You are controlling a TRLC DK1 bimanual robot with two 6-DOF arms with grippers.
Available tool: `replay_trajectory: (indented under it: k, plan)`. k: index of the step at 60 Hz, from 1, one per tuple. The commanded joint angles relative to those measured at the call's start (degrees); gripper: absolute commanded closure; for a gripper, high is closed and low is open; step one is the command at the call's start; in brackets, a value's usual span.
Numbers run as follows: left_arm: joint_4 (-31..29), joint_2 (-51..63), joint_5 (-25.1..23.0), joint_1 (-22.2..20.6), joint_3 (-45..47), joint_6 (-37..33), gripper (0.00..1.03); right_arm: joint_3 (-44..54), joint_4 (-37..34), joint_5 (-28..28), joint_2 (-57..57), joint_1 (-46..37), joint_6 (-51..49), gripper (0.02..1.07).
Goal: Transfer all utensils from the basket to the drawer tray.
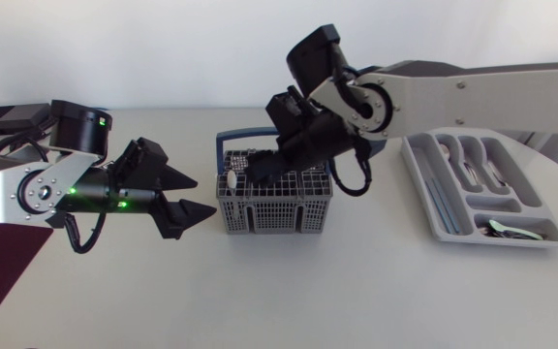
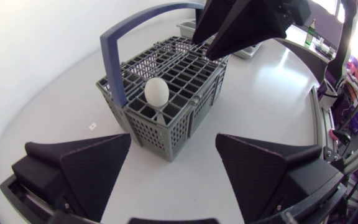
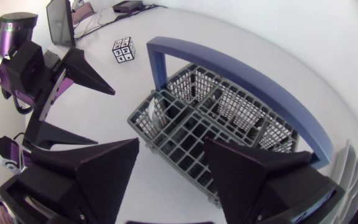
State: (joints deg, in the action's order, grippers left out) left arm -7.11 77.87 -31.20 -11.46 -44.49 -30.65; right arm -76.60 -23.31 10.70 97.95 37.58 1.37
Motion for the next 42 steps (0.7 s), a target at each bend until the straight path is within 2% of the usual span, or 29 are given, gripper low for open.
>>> replay_trajectory:
  k: [1, 6, 11, 28, 42]
  plan:
    - [1.2, 2.3, -1.1, 1.1, 0.4, -2.0, 0.08, -2.0, 1.3, -0.6, 2.8, 1.5, 2.1, 0.4]
    - [1.9, 3.2, -1.1, 1.5, 0.4, -2.2, 0.08, -2.5, 2.0, -1.2, 4.3, 2.3, 2.3, 0.4]
    - [2.6, 4.8, -2.3, 2.4, -0.2, -2.3, 0.08, -3.0, 2.8, -1.3, 5.8, 2.6, 2.5, 0.48]
    - [3.4, 6.7, -3.1, 2.9, -1.2, -3.0, 0.08, -7.1, 3.7, -1.1, 9.8, 3.2, 3.3, 0.48]
    - [3.6, 7.5, -3.7, 3.8, -1.7, -3.4, 0.08, -9.8, 4.2, -1.1, 13.0, 3.7, 3.7, 0.61]
